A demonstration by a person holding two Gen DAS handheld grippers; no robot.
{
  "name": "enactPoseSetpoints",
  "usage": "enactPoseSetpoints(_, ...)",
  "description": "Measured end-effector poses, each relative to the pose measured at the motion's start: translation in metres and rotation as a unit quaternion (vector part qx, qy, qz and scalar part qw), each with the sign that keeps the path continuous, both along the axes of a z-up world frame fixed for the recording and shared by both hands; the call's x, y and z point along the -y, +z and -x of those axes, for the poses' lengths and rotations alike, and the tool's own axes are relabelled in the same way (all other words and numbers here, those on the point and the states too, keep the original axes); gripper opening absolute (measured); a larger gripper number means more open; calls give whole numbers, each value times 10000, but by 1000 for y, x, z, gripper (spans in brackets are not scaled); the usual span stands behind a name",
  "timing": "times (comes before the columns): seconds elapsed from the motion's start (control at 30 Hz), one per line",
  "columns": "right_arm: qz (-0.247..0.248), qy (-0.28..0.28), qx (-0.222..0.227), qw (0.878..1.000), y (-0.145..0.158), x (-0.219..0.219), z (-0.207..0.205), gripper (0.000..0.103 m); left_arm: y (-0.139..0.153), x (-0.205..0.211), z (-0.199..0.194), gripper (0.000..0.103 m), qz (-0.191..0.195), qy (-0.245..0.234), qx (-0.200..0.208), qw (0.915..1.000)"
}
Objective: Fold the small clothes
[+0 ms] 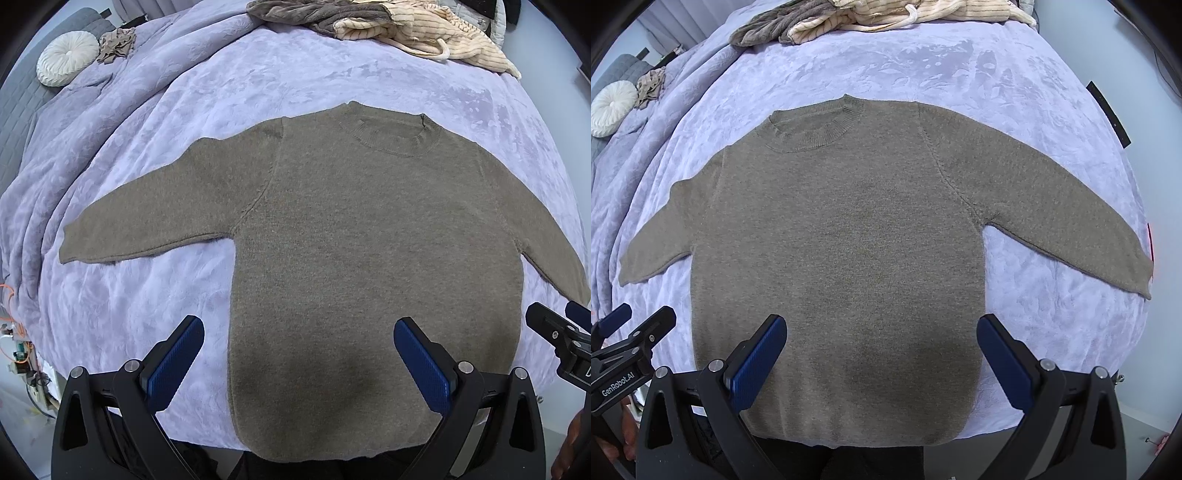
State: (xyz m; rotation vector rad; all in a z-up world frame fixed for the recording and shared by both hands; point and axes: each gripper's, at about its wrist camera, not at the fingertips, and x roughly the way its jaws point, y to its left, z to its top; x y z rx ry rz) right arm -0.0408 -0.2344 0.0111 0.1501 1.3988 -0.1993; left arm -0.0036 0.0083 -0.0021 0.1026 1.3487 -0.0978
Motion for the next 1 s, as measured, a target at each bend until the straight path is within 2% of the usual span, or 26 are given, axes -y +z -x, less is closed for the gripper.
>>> enactPoseSetpoints(0.17,55,46,-21,10000,-1,-3,0,103,-5,-3,2,103,130,16,16,9999)
enactPoseSetpoints(0.43,74,83,-39,9999,-1,-8,-1,103,-5,-7,3,103,701,-1,224,9973)
enactPoseSetpoints(0.5,81,83,-47,9999,-1,-8,-1,103,-5,-7,4,103,702,-6,183,9974)
enactPoseSetpoints(0.53,77,80,-46,9999,-1,-8,-1,103,-6,-5,3,103,598,3,37,9982)
enactPoseSetpoints(0.8,81,75,-67,9999,-4,-9,0,103,-6,-5,3,103,464,7,-10,9989)
enactPoseSetpoints(1.0,99,105,-91,9999,-5,-11,-2,103,-8,-6,2,103,329,-9,179,9993)
